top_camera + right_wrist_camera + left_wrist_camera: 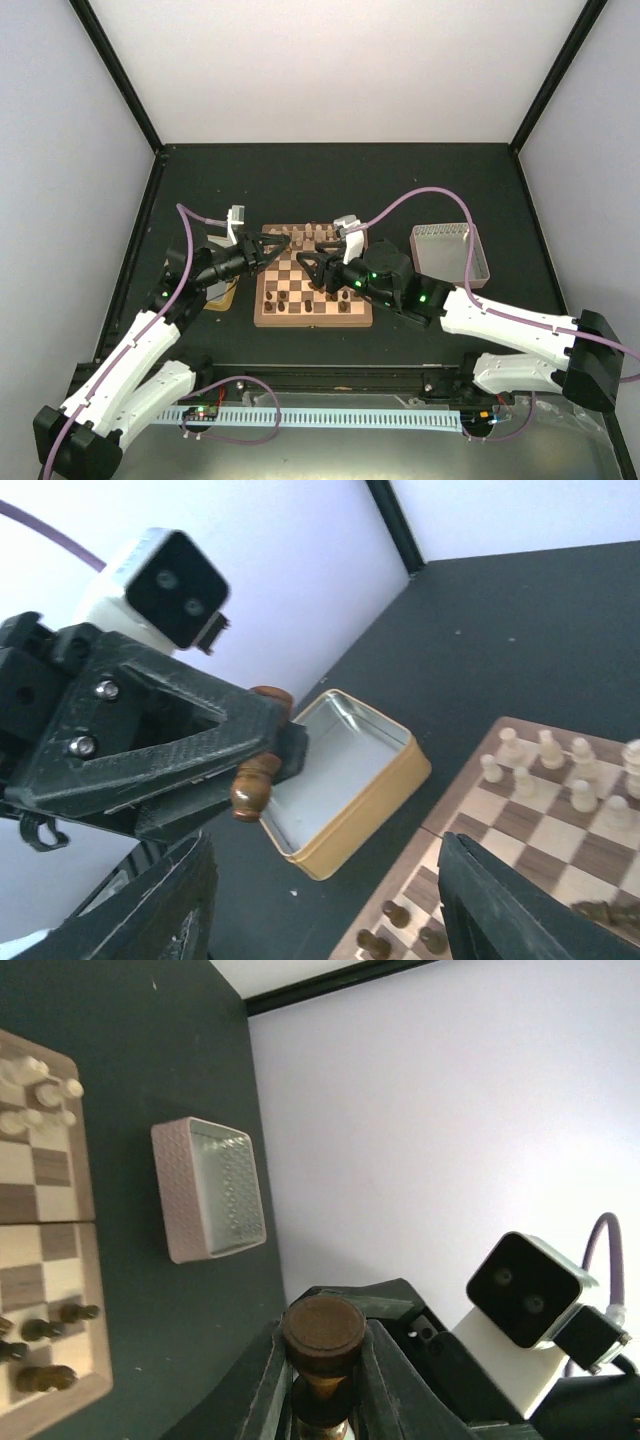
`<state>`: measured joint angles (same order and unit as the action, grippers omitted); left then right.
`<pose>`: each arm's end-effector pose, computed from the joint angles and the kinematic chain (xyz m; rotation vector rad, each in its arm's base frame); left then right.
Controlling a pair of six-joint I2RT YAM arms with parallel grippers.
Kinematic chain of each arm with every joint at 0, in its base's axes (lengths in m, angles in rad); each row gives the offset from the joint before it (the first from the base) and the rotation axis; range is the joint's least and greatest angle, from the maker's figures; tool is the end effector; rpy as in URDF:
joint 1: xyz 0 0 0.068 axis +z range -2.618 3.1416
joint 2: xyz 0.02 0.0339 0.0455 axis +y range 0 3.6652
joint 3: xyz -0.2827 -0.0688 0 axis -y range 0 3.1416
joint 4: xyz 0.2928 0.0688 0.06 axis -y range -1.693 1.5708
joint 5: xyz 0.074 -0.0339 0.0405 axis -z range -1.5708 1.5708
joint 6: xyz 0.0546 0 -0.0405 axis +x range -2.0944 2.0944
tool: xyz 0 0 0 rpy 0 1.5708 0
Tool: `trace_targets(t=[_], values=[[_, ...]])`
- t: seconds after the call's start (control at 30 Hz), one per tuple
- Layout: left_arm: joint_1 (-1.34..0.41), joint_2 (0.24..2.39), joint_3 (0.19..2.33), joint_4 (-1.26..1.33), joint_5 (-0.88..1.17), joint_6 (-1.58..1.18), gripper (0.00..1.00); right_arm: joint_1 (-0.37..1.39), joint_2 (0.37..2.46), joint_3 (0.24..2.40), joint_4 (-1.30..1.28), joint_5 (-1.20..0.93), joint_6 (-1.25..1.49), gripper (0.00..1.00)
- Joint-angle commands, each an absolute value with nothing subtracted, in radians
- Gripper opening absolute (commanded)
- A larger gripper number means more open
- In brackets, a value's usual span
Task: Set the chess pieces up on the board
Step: Place the chess piece on the chessboard.
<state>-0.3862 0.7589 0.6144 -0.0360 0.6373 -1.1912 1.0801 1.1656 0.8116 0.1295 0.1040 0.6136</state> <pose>0.2001 -0.1164 0.3041 -0.2740 2.0326 -1.6298 0.1601 0.2876 0.2995 -0.3695 1.9030 1.0903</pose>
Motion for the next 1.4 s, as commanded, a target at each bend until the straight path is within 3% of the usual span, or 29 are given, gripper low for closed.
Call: trace_targets(t=[0.0,0.3,0.5,0.77,1.1,1.27,1.37], values=[[-0.379,0.747,0.623,0.037,0.695,-1.378,0.05,1.077,1.193,0.854,0.210,0.023,0.536,0.60],[-0.379,0.744,0.629,-0.005,0.681,-1.396,0.06,1.083,1.278,0.973,0.102,0.027,0.407,0.50],[-0.378,0.739,0.621,-0.014,0.675,-1.401,0.06,1.086,1.316,1.003,0.065,0.020,0.378,0.32],[-0.379,0.735,0.609,0.002,0.684,-1.420,0.07,1.090,1.329,0.998,0.053,0.051,0.327,0.32],[-0.379,0.733,0.605,-0.004,0.700,-1.403,0.09,1.091,1.328,1.039,0.042,0.121,0.335,0.15],[-0.379,0.737,0.603,-0.017,0.702,-1.383,0.13,1.091,1.321,1.031,0.039,0.136,0.328,0.02],[-0.379,0.736,0.607,-0.026,0.700,-1.358,0.20,1.090,1.304,1.015,0.045,0.131,0.313,0.01]])
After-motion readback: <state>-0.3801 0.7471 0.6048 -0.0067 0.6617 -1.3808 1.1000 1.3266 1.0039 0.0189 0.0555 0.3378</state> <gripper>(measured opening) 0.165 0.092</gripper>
